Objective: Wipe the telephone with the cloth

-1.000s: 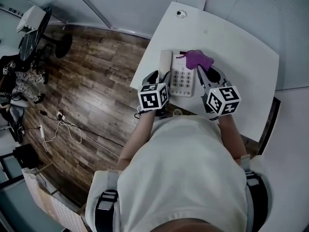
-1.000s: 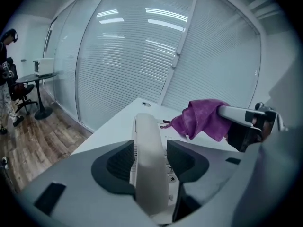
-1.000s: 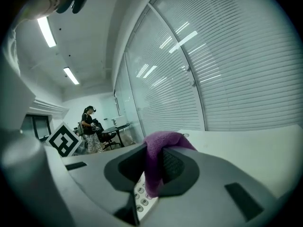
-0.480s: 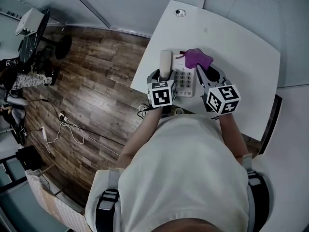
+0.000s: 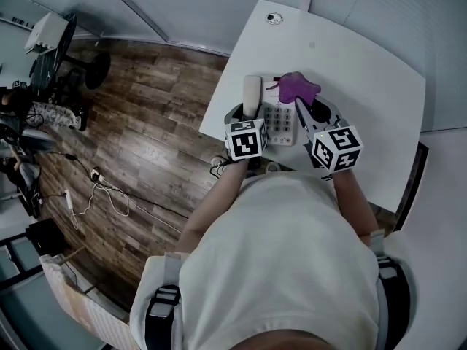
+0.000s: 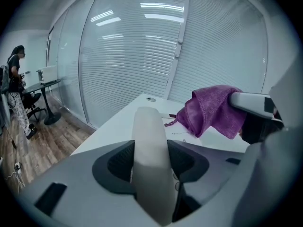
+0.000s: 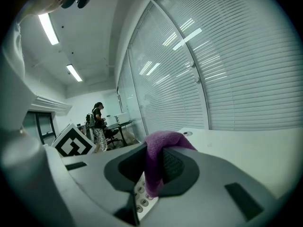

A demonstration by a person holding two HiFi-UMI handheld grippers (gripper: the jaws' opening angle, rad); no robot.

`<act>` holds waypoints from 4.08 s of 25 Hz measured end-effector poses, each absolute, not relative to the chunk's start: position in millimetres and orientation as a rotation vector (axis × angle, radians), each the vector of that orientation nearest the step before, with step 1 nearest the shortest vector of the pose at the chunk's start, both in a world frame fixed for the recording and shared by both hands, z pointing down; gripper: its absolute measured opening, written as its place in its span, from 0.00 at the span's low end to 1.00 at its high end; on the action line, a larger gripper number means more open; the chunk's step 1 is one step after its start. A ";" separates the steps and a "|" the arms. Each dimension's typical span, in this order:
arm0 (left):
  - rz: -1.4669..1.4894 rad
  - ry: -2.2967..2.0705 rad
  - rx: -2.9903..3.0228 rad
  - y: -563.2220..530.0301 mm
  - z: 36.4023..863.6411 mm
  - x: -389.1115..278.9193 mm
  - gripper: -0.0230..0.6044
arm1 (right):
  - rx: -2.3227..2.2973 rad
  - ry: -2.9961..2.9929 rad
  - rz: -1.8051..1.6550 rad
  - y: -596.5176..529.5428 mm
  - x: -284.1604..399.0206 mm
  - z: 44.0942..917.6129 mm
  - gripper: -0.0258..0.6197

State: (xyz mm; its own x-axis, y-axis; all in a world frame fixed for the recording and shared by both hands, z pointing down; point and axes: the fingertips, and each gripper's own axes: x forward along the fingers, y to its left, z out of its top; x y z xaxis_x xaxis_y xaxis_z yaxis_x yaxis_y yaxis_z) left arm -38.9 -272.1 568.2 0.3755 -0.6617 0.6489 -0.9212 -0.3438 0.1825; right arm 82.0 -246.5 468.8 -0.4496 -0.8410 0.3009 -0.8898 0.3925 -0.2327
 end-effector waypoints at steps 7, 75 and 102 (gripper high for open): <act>0.563 -1.311 2.107 -269.0 561.4 -42.2 0.39 | 1.561 -2.513 0.553 -246.5 79.5 467.5 0.15; -0.681 -0.403 1.900 -212.4 414.6 -70.2 0.39 | 1.083 -2.837 0.187 -242.8 -38.8 373.6 0.15; -0.723 -0.403 1.869 -213.7 416.9 -73.9 0.39 | 0.815 -2.833 0.202 -203.2 -61.5 410.1 0.15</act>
